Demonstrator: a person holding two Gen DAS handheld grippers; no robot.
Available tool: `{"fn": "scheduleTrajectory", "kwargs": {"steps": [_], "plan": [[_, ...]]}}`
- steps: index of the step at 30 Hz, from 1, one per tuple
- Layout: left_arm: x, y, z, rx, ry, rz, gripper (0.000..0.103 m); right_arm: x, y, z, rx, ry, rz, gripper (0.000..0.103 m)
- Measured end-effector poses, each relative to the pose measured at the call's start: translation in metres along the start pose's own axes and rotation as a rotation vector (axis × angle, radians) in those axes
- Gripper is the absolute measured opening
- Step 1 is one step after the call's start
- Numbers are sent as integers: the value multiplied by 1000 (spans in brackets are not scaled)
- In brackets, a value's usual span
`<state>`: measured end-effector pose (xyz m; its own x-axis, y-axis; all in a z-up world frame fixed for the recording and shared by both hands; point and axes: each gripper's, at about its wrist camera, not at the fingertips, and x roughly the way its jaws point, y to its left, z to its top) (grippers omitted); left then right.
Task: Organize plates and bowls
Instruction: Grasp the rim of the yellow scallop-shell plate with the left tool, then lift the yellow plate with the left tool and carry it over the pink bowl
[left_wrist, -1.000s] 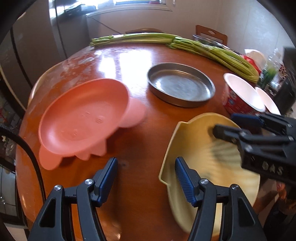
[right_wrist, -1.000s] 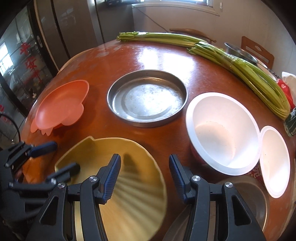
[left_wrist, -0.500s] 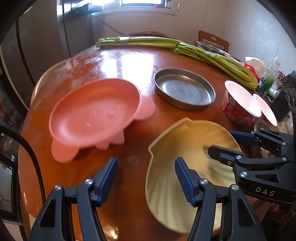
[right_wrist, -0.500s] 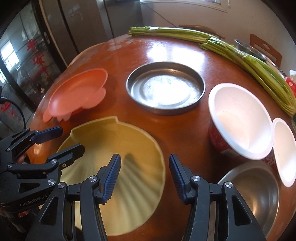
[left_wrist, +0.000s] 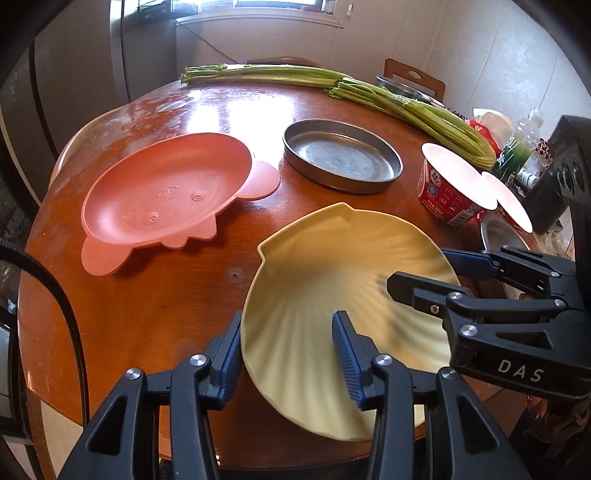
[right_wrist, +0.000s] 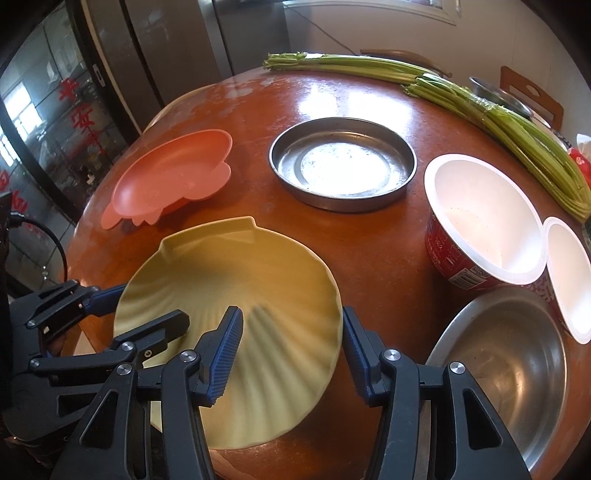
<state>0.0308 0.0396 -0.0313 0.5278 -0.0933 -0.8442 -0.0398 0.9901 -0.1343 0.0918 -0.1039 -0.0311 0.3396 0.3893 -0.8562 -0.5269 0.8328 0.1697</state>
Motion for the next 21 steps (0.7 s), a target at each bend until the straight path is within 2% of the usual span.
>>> {"fn": "scheduleTrajectory", "kwargs": {"steps": [12,21], "plan": [[-19,13,12,-29,-46,-20,46,-16,9,6,4,-51,39,56],[-35,31,25,-57,-88,3,46,-27,34,30,-45,-100,65,56]]}}
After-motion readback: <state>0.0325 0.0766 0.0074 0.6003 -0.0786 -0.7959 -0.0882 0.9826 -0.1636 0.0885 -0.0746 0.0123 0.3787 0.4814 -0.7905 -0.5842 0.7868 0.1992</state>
